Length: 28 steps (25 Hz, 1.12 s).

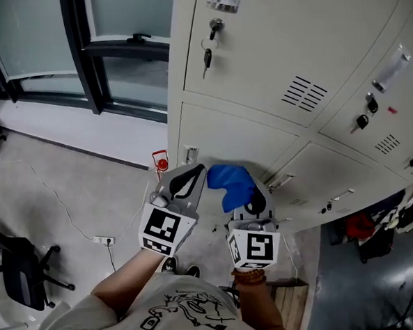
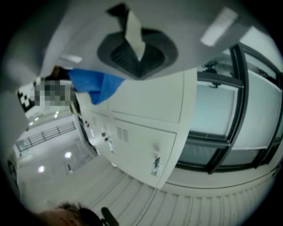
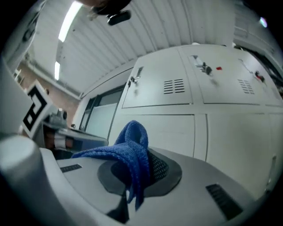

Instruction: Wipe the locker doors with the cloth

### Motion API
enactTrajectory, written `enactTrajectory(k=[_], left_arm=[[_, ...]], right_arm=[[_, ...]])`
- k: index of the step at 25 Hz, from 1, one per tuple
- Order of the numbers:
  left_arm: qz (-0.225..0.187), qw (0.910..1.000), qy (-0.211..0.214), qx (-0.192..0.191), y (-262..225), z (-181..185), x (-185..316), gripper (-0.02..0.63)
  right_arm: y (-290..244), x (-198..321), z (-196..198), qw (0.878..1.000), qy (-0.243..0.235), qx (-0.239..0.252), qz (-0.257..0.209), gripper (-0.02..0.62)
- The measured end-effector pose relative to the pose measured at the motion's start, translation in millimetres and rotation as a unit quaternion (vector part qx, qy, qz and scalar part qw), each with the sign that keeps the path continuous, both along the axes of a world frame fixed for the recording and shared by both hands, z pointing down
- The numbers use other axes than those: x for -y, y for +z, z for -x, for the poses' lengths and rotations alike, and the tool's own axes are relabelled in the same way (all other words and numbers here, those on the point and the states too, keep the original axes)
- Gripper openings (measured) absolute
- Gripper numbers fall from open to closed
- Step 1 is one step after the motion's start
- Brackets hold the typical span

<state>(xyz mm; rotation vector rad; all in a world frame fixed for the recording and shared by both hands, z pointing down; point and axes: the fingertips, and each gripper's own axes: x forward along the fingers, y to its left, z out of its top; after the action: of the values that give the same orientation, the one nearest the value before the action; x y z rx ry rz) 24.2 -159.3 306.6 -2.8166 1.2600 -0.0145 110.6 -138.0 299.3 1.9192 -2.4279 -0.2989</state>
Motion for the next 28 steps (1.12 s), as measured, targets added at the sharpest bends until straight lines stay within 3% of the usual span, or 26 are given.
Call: enactTrajectory(k=[2, 4, 13, 28], left_arm=[[-0.001, 0.9999, 0.009, 0.011, 5, -2, -20, 0.003], [-0.004, 0.9998, 0.008, 0.019, 9, -2, -30, 0.003], [-0.003, 0.9999, 0.012, 0.003, 5, -5, -37, 0.003], [0.008, 1.0000, 0.005, -0.002, 7, -3, -41, 0.003]], right_arm=[[3, -31, -5, 0.998, -0.011, 0.063, 0.024, 0.029], [6, -49, -6, 0.995, -0.021, 0.092, 0.038, 0.029], [-3, -59, 10, 0.993, -0.056, 0.101, 0.035, 0.029], [-3, -63, 14, 0.992, -0.061, 0.101, 0.032, 0.029]])
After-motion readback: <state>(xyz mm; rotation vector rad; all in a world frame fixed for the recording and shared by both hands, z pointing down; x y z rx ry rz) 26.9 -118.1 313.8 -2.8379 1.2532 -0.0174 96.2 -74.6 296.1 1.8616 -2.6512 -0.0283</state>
